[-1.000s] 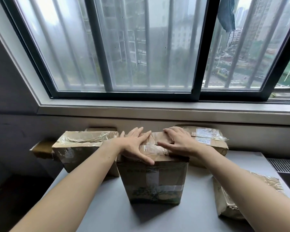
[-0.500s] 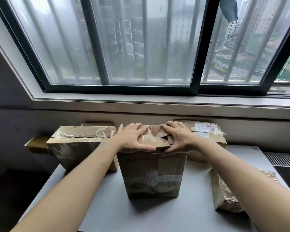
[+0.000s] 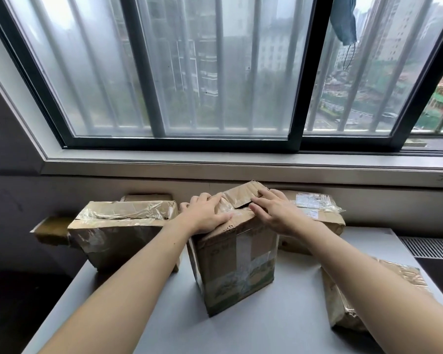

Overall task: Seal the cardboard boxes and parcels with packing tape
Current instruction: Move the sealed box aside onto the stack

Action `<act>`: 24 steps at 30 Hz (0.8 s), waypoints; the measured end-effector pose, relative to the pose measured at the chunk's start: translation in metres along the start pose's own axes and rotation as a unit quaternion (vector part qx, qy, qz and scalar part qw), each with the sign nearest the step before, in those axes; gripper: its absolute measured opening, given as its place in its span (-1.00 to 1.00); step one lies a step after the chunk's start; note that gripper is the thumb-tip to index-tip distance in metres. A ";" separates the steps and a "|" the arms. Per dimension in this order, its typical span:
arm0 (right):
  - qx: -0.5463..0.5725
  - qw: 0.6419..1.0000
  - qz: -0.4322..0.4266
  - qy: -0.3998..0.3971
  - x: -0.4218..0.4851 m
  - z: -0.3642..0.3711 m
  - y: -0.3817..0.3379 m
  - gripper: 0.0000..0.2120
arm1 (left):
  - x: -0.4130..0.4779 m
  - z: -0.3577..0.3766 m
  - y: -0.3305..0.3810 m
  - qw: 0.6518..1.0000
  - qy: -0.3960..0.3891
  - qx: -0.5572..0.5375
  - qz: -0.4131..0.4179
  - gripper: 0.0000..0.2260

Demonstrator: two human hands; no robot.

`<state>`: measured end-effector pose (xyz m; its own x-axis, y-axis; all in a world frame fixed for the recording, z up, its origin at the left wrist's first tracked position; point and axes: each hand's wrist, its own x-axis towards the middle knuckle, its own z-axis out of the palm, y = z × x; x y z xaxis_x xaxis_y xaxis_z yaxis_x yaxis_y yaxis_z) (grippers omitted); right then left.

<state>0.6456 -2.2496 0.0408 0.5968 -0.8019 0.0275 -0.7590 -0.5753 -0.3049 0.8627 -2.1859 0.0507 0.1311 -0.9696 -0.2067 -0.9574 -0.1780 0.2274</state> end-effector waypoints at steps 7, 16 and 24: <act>0.084 0.995 0.034 0.039 -0.004 0.001 0.003 -0.35 | 0.003 -0.011 -0.002 0.998 0.031 -0.048 0.006 -0.32; 0.114 0.971 0.102 0.183 -0.032 -0.003 0.011 -0.61 | 0.011 -0.011 0.045 0.970 0.163 -0.101 0.149 -0.62; 0.145 0.928 0.193 0.283 -0.082 0.007 0.043 -0.84 | 0.009 0.022 0.114 0.909 0.198 -0.143 0.337 -0.83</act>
<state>0.5661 -2.2075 0.0186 0.0011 -0.9427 0.3335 -0.7373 -0.2261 -0.6366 0.7493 -2.2115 0.0534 -0.3246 -0.8487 0.4175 -0.7561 0.4981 0.4246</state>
